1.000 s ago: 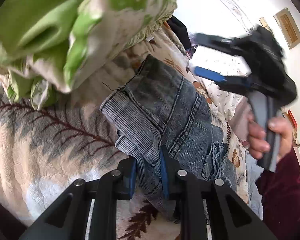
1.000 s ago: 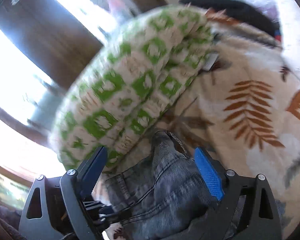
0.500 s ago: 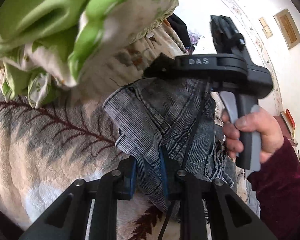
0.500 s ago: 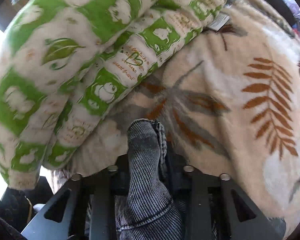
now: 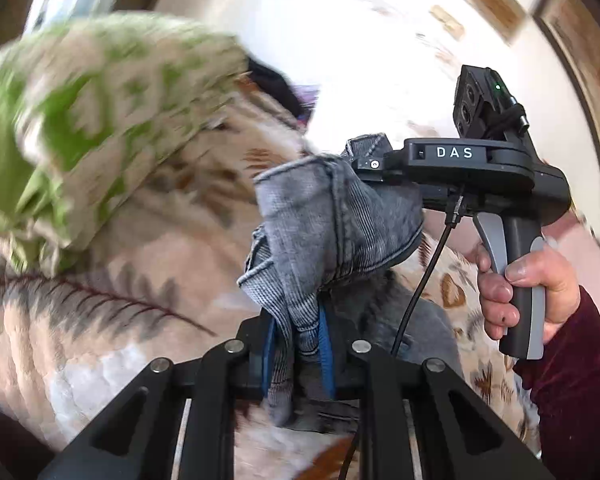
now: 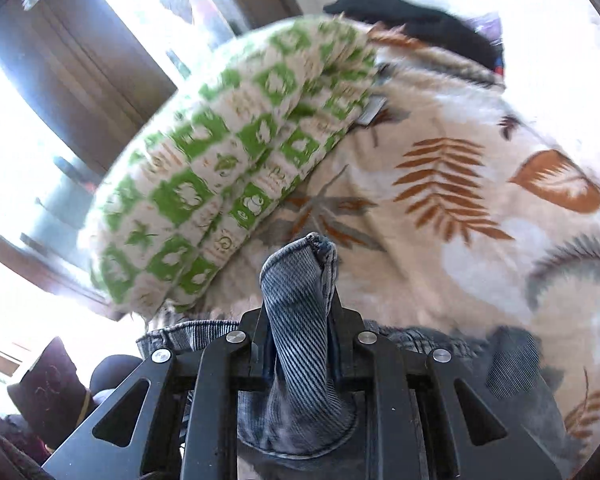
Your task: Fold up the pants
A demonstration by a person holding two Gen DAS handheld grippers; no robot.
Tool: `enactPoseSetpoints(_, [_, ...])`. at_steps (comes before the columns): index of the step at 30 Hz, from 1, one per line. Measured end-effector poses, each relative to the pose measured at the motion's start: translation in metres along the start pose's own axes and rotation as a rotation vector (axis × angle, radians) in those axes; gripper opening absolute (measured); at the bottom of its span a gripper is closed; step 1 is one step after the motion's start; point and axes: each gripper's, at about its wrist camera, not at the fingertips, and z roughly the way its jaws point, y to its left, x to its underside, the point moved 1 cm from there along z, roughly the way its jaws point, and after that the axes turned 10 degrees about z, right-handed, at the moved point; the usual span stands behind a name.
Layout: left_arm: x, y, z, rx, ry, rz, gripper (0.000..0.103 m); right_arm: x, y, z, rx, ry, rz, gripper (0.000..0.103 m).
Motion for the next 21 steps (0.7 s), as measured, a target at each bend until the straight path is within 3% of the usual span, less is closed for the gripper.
enactPoseSetpoints(8, [-0.007, -0.108, -0.007, 0.121, 0.047, 0.279, 0.021, 0.046, -0.06, -0.099, -0.048, -0.149, 0.109, 0.019])
enactPoseSetpoints(13, [0.008, -0.18, 0.022, 0.19, 0.137, 0.436, 0.021, 0.089, -0.123, -0.148, -0.058, -0.256, 0.217, 0.019])
enactPoseSetpoints(17, [0.026, -0.215, 0.053, 0.218, 0.212, 0.513, 0.021, 0.116, -0.175, -0.171, -0.075, -0.326, 0.319, 0.019])
enactPoseSetpoints(21, [0.043, -0.23, 0.081, 0.25, 0.294, 0.55, 0.021, 0.143, -0.225, -0.157, -0.052, -0.33, 0.409, 0.021])
